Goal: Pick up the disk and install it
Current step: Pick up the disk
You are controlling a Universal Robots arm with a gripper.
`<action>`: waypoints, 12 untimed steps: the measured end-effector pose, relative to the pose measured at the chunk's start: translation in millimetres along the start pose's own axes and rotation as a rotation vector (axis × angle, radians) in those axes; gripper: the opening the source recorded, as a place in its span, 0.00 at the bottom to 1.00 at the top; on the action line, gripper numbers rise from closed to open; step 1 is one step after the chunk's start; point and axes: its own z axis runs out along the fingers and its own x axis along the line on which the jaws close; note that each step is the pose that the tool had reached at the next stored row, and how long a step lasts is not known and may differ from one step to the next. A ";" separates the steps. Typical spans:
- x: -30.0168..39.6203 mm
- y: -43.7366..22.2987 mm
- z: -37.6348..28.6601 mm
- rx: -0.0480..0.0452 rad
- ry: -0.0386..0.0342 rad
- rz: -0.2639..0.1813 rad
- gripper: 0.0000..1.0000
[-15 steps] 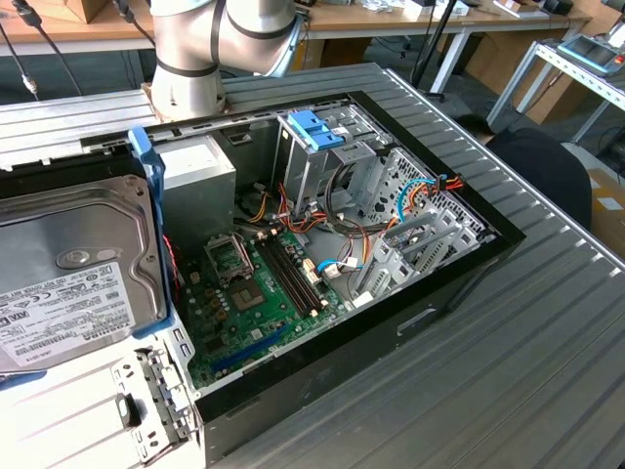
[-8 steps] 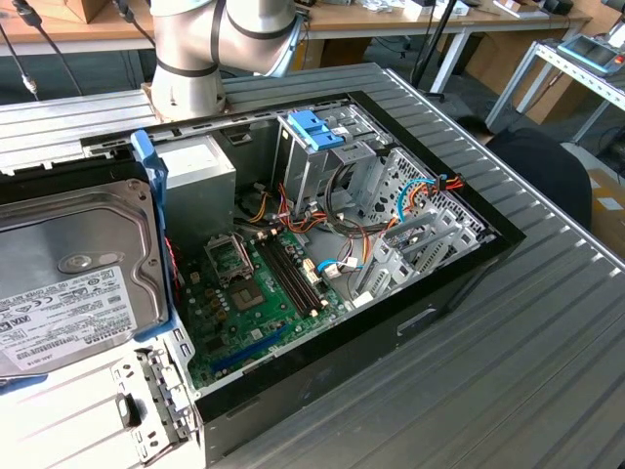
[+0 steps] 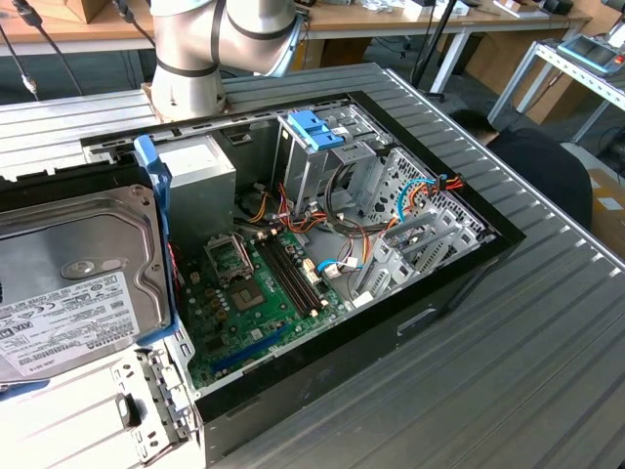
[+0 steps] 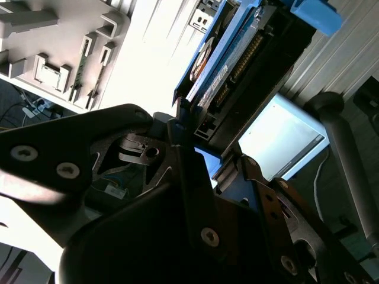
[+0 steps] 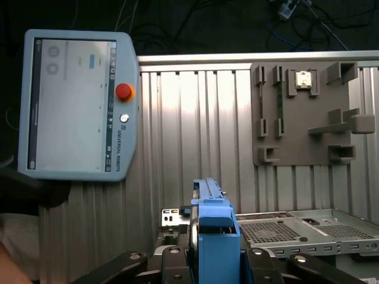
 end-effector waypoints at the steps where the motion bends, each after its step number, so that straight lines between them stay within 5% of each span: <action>1: 0.7 -0.4 -0.1 -0.0001 0.0000 0.000 0.37; 12: 0.6 -16.1 -0.6 -0.0002 0.0000 0.000 0.37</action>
